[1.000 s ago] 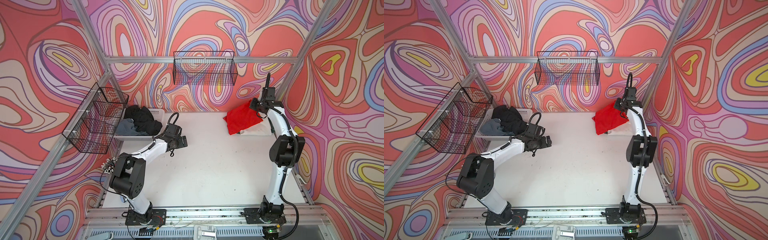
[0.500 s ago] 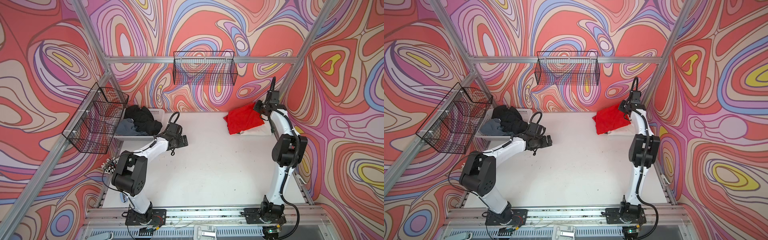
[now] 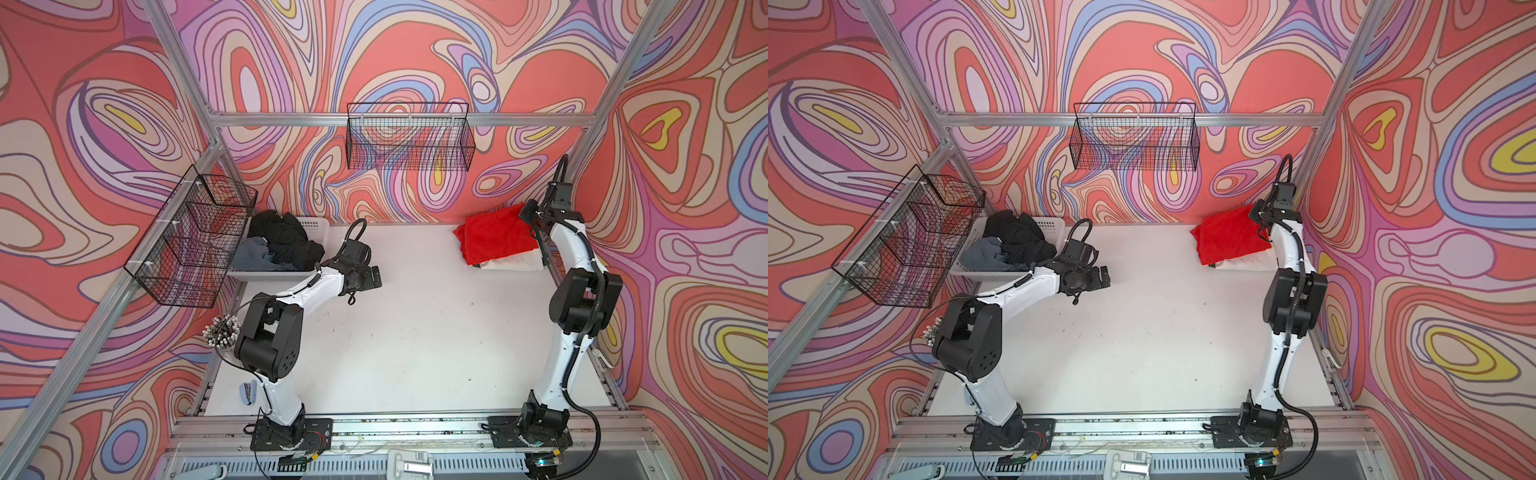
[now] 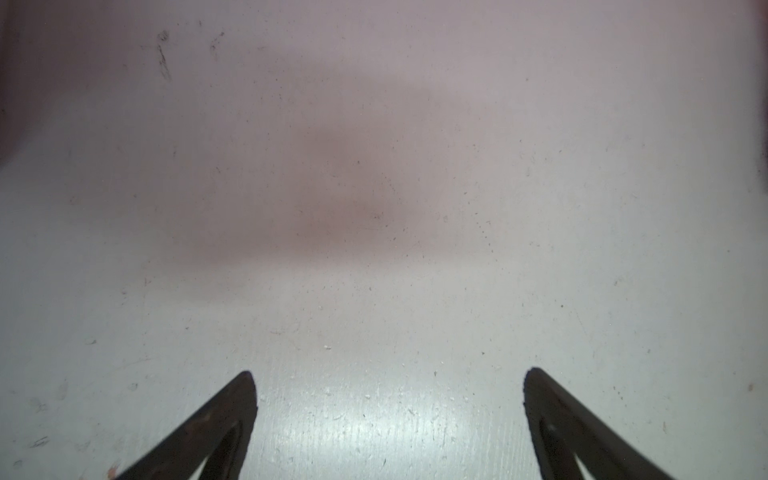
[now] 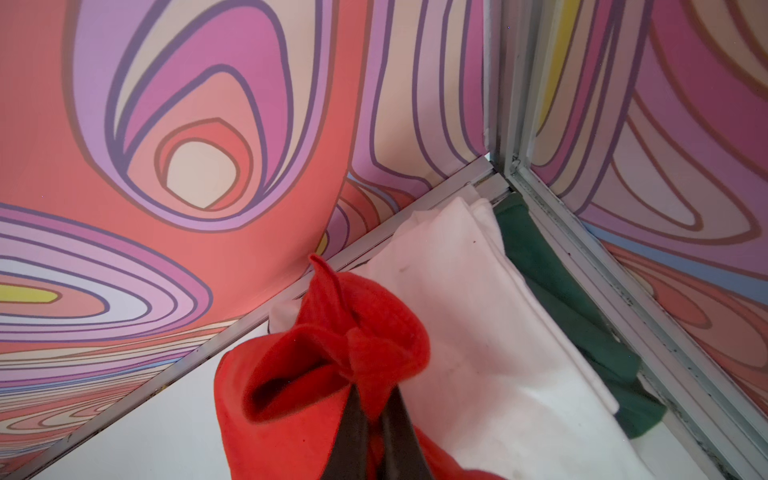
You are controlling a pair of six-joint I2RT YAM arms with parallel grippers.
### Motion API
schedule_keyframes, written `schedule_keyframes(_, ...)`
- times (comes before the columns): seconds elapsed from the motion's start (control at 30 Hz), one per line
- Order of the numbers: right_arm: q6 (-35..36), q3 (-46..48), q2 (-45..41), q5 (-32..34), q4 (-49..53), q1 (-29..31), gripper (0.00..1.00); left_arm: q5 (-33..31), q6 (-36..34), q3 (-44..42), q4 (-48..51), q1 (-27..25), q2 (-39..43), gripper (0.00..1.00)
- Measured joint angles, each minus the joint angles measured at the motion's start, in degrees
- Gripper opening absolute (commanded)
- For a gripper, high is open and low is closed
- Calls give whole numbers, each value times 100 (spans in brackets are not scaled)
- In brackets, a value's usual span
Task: Fold and stack the t-shirts
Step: 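Lower the red shirt onto the white shirt and open the right gripper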
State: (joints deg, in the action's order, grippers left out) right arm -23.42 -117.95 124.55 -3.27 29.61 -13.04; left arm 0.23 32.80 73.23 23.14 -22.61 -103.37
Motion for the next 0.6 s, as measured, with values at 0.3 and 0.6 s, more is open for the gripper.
schedule_keyframes(0.3, 210, 0, 0, 911, -9, -7, 0, 0, 0, 199, 129, -70, -136, 100)
schedule_keyframes(0.6, 374, -52, 59, 1598, -105, -9, 44, 4, 2, 212, 223, -114, -297, 100)
